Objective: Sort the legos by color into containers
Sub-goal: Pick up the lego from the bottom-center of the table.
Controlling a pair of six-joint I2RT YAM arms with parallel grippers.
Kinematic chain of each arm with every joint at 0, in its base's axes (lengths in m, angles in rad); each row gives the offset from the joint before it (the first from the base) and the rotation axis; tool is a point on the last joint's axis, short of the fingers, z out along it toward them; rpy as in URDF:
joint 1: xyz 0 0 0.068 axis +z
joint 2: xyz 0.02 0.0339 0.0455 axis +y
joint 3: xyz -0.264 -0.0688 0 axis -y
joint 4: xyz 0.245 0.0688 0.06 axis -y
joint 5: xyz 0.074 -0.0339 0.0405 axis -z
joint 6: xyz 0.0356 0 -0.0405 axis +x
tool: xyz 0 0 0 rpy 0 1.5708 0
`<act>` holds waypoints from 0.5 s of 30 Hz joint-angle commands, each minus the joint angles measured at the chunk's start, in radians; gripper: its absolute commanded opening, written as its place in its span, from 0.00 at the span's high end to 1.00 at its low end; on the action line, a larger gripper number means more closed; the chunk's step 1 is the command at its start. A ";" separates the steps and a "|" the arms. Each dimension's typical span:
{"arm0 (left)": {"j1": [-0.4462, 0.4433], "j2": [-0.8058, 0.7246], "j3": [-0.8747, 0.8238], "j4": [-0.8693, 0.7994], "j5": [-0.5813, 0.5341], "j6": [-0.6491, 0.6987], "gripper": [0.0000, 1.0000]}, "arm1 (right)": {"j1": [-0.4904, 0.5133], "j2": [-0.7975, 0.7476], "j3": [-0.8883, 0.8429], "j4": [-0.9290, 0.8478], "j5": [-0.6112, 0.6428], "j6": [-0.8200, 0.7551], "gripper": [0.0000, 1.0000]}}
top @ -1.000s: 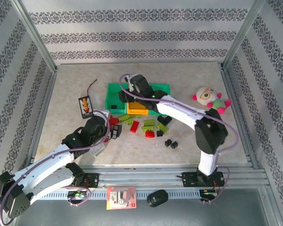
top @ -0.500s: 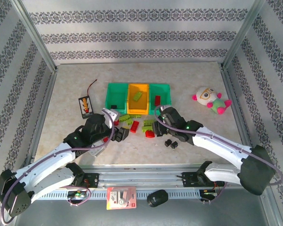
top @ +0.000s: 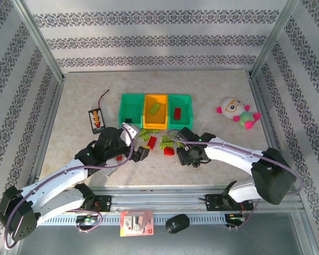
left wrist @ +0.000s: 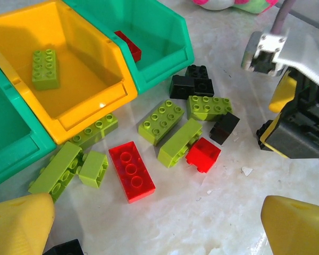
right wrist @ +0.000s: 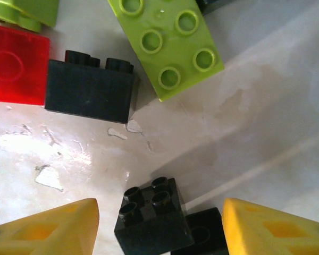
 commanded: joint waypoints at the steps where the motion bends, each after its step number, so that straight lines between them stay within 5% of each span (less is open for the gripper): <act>1: -0.009 -0.017 -0.009 0.020 0.016 0.033 0.01 | 0.011 0.038 0.035 -0.032 -0.010 0.017 0.42; 15: -0.010 -0.047 -0.030 0.039 0.011 0.059 0.01 | 0.014 0.041 0.101 -0.039 -0.011 0.024 0.66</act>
